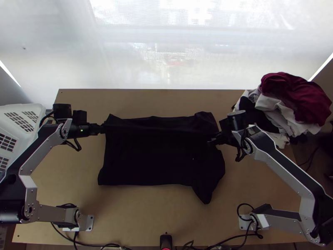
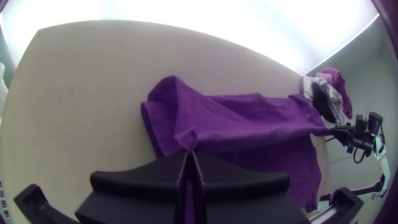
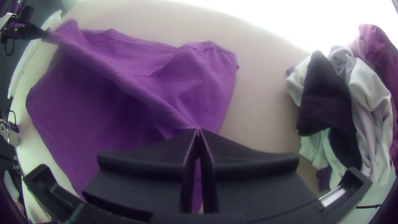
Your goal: Fold the t-shirt
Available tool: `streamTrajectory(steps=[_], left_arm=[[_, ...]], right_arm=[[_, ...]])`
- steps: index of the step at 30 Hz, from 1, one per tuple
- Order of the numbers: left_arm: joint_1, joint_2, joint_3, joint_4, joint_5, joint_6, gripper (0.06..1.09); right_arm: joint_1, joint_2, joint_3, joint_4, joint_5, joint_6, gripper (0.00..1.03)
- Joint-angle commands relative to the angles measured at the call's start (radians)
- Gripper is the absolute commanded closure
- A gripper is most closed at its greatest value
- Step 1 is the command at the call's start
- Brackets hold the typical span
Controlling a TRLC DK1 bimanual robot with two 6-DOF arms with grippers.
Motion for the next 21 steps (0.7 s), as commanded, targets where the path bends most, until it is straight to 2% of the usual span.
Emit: streamTrajectory(steps=[1,2,3,4,6,7,10,12,15,21], left_arm=[[-0.012,-0.042,-0.115,0.032,0.0,-0.007,1.05],[-0.015,-0.04,-0.124,0.034,0.001,-0.012,1.05],[-0.02,-0.034,-0.134,0.037,0.001,-0.014,1.05],[-0.025,-0.031,-0.143,0.038,0.001,-0.014,0.96],[-0.029,-0.026,-0.157,0.038,0.001,-0.015,0.65],[-0.031,-0.031,-0.163,0.035,0.0,-0.014,0.55],[-0.034,-0.066,-0.173,0.003,0.0,-0.004,0.31],[-0.032,-0.106,-0.172,-0.057,0.0,0.023,0.23],[-0.012,-0.191,-0.173,-0.17,0.001,0.081,0.18],[0.051,-0.313,-0.215,-0.442,0.003,0.278,0.18]], right_arm=[[0.027,-0.032,-0.108,0.003,-0.002,0.002,1.0],[0.029,-0.029,-0.122,0.01,-0.002,0.002,0.98],[0.03,-0.026,-0.135,0.014,-0.002,0.002,0.84],[0.03,-0.026,-0.147,0.015,-0.003,0.004,0.61],[0.032,-0.026,-0.162,0.015,-0.013,0.01,0.18],[0.036,-0.024,-0.167,0.015,-0.014,0.009,0.05],[0.038,-0.038,-0.174,0.007,-0.017,0.007,0.04],[0.036,-0.058,-0.168,-0.002,-0.019,0.004,0.04],[0.027,-0.092,-0.139,-0.051,-0.019,0.001,0.05],[0.012,-0.173,-0.087,-0.163,-0.04,0.004,0.05]])
